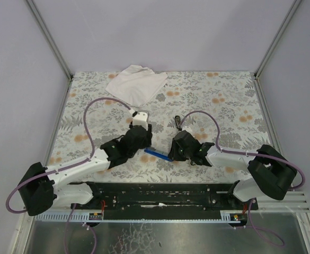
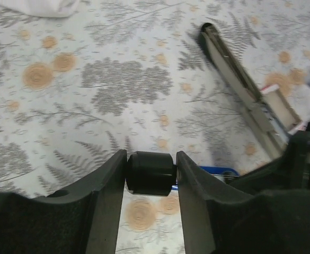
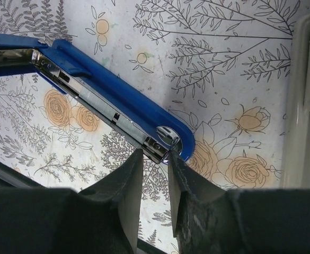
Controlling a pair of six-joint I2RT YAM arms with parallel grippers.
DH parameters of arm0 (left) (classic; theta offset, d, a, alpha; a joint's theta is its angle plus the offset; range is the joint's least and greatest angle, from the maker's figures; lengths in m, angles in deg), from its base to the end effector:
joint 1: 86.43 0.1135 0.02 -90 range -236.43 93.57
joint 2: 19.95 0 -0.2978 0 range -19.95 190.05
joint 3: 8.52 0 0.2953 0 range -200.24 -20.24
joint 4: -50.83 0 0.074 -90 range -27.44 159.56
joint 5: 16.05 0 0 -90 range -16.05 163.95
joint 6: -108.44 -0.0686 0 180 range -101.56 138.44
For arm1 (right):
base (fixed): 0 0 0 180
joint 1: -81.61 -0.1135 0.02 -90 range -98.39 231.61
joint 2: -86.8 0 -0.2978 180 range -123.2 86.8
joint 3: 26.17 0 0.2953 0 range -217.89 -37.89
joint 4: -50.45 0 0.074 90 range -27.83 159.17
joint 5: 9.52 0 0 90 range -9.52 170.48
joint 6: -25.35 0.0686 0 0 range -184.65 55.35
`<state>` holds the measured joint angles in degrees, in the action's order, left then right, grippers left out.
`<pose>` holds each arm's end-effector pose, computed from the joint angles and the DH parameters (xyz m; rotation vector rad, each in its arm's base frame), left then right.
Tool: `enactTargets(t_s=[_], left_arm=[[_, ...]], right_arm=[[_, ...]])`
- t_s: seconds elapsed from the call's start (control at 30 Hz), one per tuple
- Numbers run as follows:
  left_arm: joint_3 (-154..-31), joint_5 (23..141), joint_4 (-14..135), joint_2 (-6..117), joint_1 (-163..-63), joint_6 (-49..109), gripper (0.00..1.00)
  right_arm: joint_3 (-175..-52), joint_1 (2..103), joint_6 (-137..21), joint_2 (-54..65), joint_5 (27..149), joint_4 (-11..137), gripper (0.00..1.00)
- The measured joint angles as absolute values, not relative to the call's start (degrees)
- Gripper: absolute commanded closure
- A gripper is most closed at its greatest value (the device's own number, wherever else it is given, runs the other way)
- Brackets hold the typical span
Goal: Load the staples into the stapler
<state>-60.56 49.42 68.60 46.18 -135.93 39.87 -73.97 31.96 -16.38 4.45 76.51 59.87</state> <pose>0.2176 -0.2110 0.2419 0.2594 2.0694 -0.3012 0.2147 0.2454 0.1423 0.0066 2.4659 0.7339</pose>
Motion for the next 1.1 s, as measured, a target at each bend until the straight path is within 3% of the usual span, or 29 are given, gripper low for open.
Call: enactTargets(t_s=[0.13,0.33,0.5,0.67,0.83,1.1], left_arm=[[-63.5,47.8,68.7,50.4,-141.9,43.5,0.48],[-64.6,47.6,68.8,54.8,-146.2,47.2,0.44],[-64.6,47.5,69.3,55.1,-146.4,48.7,0.25],[-63.7,48.5,68.4,52.9,-146.4,47.6,0.11],[-62.5,51.9,66.4,51.3,-144.8,44.7,0.08],[-56.0,66.0,57.1,51.1,-131.0,41.6,0.07]], right_arm=[[-73.8,31.9,-16.4,4.4,76.7,58.1,0.69],[-73.6,31.9,-16.5,4.4,77.0,55.9,0.69],[-73.3,31.9,-16.8,4.4,76.8,55.6,0.65],[-73.2,31.9,-19.0,4.5,76.7,55.4,0.54],[-73.3,31.9,-24.3,5.7,77.0,57.3,0.43],[-73.3,35.5,-32.3,11.9,80.1,66.2,0.23]])
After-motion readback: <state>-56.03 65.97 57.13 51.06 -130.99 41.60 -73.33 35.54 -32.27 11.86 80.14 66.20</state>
